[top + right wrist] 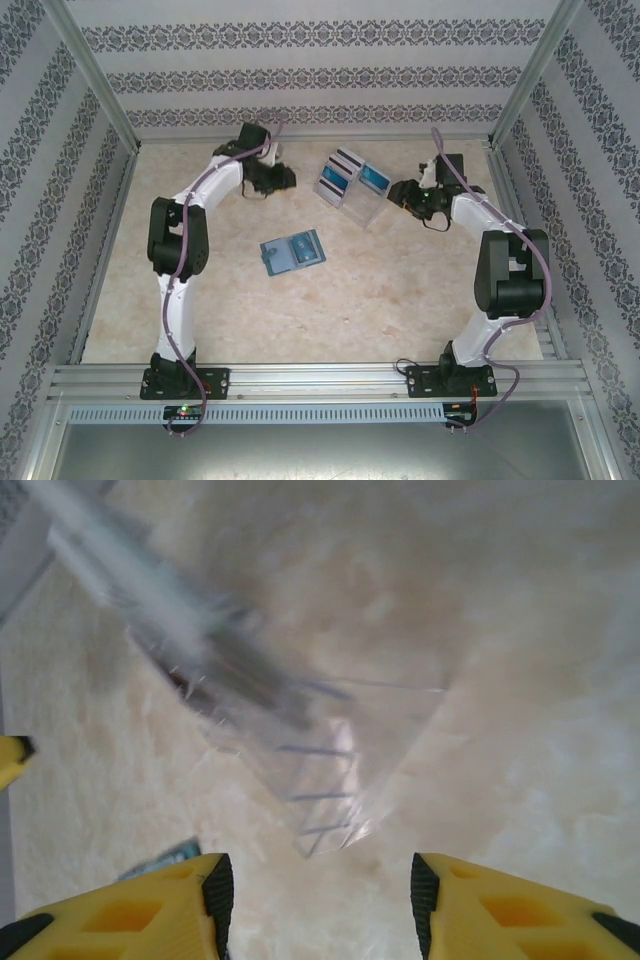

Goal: Put the credit cards into the card holder

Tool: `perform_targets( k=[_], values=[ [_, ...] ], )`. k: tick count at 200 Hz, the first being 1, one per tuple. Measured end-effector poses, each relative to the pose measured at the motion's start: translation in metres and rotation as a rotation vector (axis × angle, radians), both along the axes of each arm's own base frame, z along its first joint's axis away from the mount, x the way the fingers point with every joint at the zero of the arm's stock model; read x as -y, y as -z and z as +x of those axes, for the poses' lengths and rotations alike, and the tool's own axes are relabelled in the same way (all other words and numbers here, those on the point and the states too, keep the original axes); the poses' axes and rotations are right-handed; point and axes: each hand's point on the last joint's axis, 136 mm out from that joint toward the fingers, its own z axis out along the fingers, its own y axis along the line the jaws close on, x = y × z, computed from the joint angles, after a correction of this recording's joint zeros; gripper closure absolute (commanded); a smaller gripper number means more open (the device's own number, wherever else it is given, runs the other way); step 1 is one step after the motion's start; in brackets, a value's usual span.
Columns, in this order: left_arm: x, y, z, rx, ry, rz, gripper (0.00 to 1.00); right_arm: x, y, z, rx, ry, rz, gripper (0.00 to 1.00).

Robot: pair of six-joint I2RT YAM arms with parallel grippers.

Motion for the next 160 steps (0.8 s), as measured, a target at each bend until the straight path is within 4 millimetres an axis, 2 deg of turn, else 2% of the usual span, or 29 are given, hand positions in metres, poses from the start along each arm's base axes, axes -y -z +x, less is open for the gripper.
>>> perform_targets(
  k=[20,33,49,68,86,98,114,120,123,124,135,160],
  values=[
    [0.004,-0.02,0.054,0.101,-0.021,-0.063,0.61,0.013,0.017,-0.004,-0.032,0.088,0.051,0.46],
    [0.004,-0.018,0.079,0.134,-0.044,-0.101,0.6,0.015,0.022,-0.004,-0.041,0.128,0.081,0.46],
    [0.005,0.005,0.094,0.106,-0.08,-0.144,0.58,0.015,0.022,0.002,-0.028,0.171,0.119,0.47],
    [0.006,0.042,0.1,0.037,-0.132,-0.167,0.58,0.017,0.022,0.016,-0.003,0.212,0.159,0.47],
    [0.012,0.068,0.103,-0.008,-0.164,-0.195,0.57,0.022,0.032,0.03,-0.016,0.254,0.19,0.48],
    [0.018,0.079,0.104,-0.023,-0.174,-0.211,0.57,0.029,0.042,0.051,-0.03,0.274,0.203,0.49],
    [0.022,0.07,0.109,-0.003,-0.179,-0.243,0.58,0.03,0.046,0.086,-0.035,0.256,0.224,0.5],
    [0.024,0.069,0.109,-0.004,-0.176,-0.249,0.58,0.03,0.041,0.107,-0.015,0.24,0.236,0.5],
    [0.025,0.069,0.108,-0.005,-0.176,-0.25,0.58,0.031,0.043,0.112,-0.018,0.239,0.238,0.51],
    [0.025,0.069,0.108,-0.006,-0.176,-0.252,0.58,0.031,0.042,0.119,-0.01,0.23,0.241,0.51],
    [0.03,0.069,0.106,-0.012,-0.169,-0.258,0.58,0.028,0.035,0.144,0.018,0.195,0.25,0.51],
    [0.038,0.071,0.101,-0.024,-0.152,-0.258,0.58,0.015,0.018,0.18,0.045,0.094,0.272,0.53]
  ],
)
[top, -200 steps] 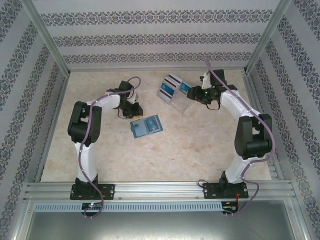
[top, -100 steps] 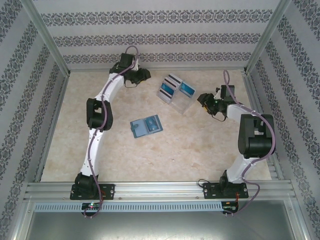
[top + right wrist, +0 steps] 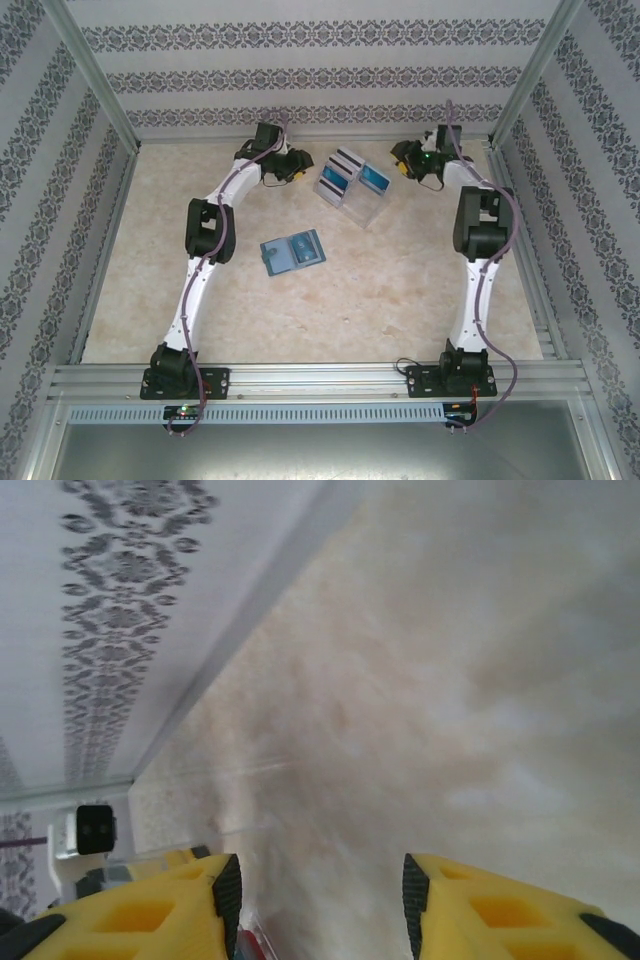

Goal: Put the credit cards into the card holder

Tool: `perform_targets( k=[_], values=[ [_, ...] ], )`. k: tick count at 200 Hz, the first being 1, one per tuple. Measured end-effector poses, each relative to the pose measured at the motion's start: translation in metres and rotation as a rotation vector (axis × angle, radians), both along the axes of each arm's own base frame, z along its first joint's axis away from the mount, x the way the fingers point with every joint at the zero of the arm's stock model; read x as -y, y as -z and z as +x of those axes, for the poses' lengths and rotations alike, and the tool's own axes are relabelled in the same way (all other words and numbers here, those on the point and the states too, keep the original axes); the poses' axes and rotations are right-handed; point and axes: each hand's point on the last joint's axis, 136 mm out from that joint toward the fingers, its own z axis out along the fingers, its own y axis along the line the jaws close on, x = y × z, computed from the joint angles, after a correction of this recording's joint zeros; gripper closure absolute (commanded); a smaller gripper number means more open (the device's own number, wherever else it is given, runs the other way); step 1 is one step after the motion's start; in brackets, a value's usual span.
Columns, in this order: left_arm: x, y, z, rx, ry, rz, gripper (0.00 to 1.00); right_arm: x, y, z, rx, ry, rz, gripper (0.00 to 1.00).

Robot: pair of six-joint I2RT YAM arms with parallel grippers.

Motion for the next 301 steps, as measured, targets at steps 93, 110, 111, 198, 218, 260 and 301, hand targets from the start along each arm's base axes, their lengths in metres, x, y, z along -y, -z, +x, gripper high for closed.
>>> perform_targets(
  k=[93,110,111,198,218,260,301],
  values=[
    [-0.008,-0.015,-0.035,-0.027,0.039,0.053,0.58,-0.113,0.041,-0.002,-0.096,-0.313,0.115,0.57],
    [-0.013,-0.024,-0.047,-0.032,0.036,0.061,0.58,-0.13,0.033,-0.001,-0.068,-0.368,0.137,0.57],
    [-0.014,-0.024,-0.047,-0.034,0.035,0.062,0.58,-0.13,0.033,-0.001,-0.067,-0.37,0.139,0.57],
    [-0.062,-0.058,-0.088,-0.005,-0.039,0.092,0.58,-0.204,0.017,-0.061,-0.075,-0.671,0.266,0.57],
    [-0.066,-0.053,-0.092,-0.009,-0.04,0.1,0.58,-0.214,0.02,-0.074,-0.086,-0.714,0.278,0.56],
    [-0.067,-0.039,-0.103,-0.036,-0.035,0.106,0.58,-0.209,0.019,-0.075,-0.094,-0.713,0.282,0.55],
    [-0.066,-0.04,-0.118,-0.049,-0.021,0.092,0.59,-0.161,-0.013,-0.044,-0.012,-0.594,0.179,0.51]
  ],
)
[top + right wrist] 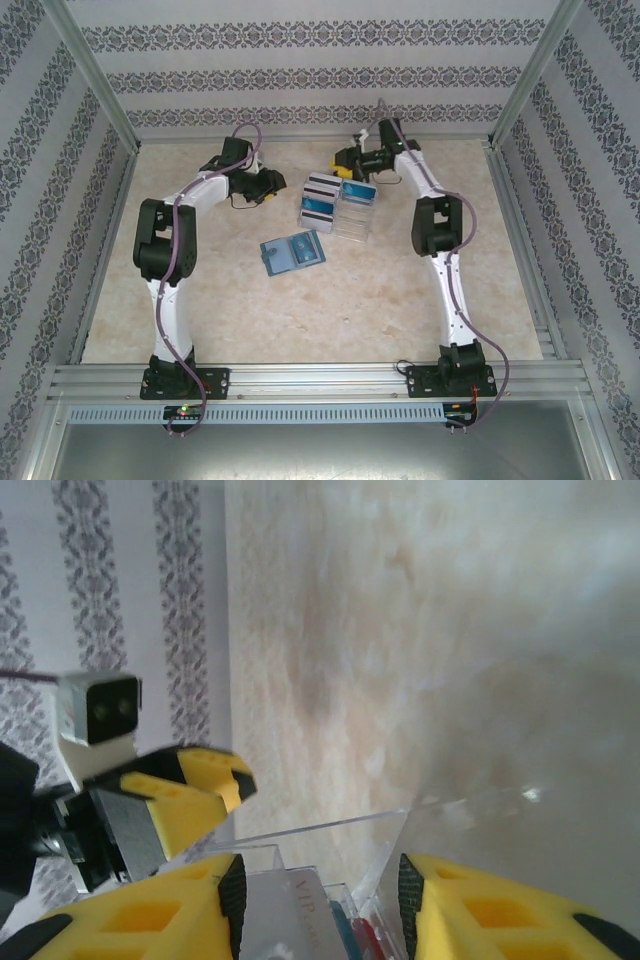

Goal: Put the credit cards into the card holder

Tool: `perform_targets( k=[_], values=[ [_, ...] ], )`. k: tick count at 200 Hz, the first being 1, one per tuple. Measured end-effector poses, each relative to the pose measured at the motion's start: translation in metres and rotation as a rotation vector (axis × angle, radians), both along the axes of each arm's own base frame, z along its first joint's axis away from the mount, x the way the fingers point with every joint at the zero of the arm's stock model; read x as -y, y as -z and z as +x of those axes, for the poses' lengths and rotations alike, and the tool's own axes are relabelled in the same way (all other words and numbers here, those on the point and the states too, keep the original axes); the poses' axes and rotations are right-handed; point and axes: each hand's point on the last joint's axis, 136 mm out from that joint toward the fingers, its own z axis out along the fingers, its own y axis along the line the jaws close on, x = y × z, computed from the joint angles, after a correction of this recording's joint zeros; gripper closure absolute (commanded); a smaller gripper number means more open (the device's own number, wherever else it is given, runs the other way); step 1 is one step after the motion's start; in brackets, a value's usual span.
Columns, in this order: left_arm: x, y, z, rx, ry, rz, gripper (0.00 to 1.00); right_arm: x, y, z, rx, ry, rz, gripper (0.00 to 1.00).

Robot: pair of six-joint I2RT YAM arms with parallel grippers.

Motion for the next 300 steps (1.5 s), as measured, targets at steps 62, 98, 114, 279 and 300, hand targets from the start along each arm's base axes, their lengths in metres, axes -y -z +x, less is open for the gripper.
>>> perform_targets(
  k=[62,98,114,279,300],
  values=[
    [0.017,0.008,-0.026,-0.022,0.1,-0.048,0.6,0.055,-0.134,-0.013,0.427,0.119,-0.379,0.37],
    [0.018,0.016,-0.048,-0.047,0.128,-0.049,0.62,0.002,-0.125,-0.083,0.589,-0.072,-0.632,0.35],
    [0.019,0.018,-0.052,-0.047,0.142,-0.049,0.62,-0.018,-0.1,-0.108,0.614,-0.166,-0.709,0.35],
    [0.011,0.028,-0.05,-0.031,0.112,-0.004,0.59,0.004,-0.035,-0.141,0.637,-0.203,-0.962,0.37],
    [0.01,0.027,-0.048,-0.027,0.102,0.006,0.59,0.037,-0.062,-0.125,0.658,-0.085,-0.985,0.36]
  ],
)
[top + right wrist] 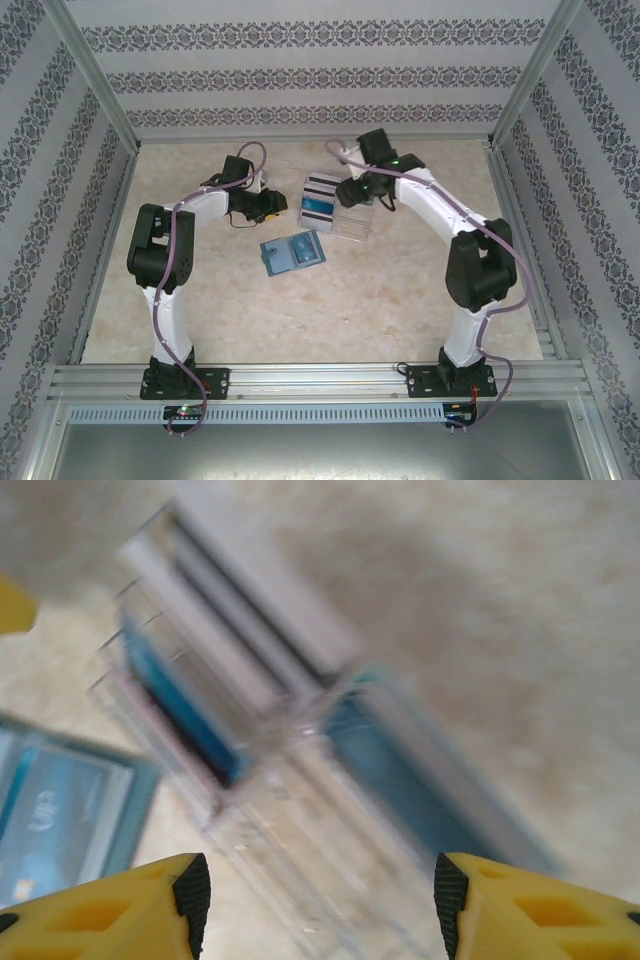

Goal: Put the credit cards into the card holder

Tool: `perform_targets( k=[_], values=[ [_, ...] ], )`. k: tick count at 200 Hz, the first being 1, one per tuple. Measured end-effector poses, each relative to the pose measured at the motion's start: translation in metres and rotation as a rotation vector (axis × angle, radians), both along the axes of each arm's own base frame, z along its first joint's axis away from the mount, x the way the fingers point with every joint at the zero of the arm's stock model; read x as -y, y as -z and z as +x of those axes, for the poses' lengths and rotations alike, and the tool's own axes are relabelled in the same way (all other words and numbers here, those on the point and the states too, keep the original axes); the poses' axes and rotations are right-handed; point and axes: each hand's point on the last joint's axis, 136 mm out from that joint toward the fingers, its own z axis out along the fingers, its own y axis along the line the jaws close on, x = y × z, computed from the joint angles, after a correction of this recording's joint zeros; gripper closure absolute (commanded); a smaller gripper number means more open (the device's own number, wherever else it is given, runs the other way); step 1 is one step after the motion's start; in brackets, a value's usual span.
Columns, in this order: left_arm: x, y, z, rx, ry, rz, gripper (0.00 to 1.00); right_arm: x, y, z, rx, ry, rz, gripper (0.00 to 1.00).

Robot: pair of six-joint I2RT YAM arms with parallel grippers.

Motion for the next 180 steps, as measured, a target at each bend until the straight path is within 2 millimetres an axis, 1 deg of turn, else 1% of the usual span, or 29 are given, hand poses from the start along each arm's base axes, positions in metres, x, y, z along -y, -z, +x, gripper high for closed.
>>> perform_targets(
  k=[11,20,29,44,67,92,112,129,164,180],
  values=[
    [0.002,-0.003,0.002,0.01,0.001,0.004,0.59,0.015,-0.011,0.007,0.03,0.042,0.006,0.35],
    [0.005,-0.008,0.005,0.024,0.006,0.005,0.59,0.022,-0.015,0.011,0.043,0.058,0.009,0.35],
    [0.01,-0.013,0.008,0.04,0.014,0.003,0.58,0.026,-0.015,0.013,0.044,0.067,0.009,0.35],
    [0.019,-0.022,0.012,0.065,0.029,0.0,0.58,0.031,-0.008,0.014,0.026,0.073,0.003,0.35],
    [0.03,-0.028,0.013,0.083,0.05,-0.004,0.58,0.032,0.01,0.015,-0.016,0.052,-0.007,0.35],
    [0.036,-0.026,0.013,0.075,0.061,-0.002,0.58,0.032,0.032,0.017,-0.071,0.026,-0.036,0.35],
    [0.036,-0.023,0.013,0.065,0.065,0.008,0.58,0.032,0.044,0.018,-0.098,0.007,-0.058,0.34],
    [0.037,-0.022,0.012,0.061,0.068,0.016,0.58,0.032,0.049,0.019,-0.108,-0.004,-0.073,0.34],
    [0.038,-0.019,0.01,0.053,0.072,0.022,0.58,0.031,0.048,0.028,-0.095,-0.019,-0.095,0.34],
    [0.038,-0.017,0.01,0.048,0.072,0.023,0.58,0.03,0.049,0.029,-0.092,-0.026,-0.107,0.34]
  ],
)
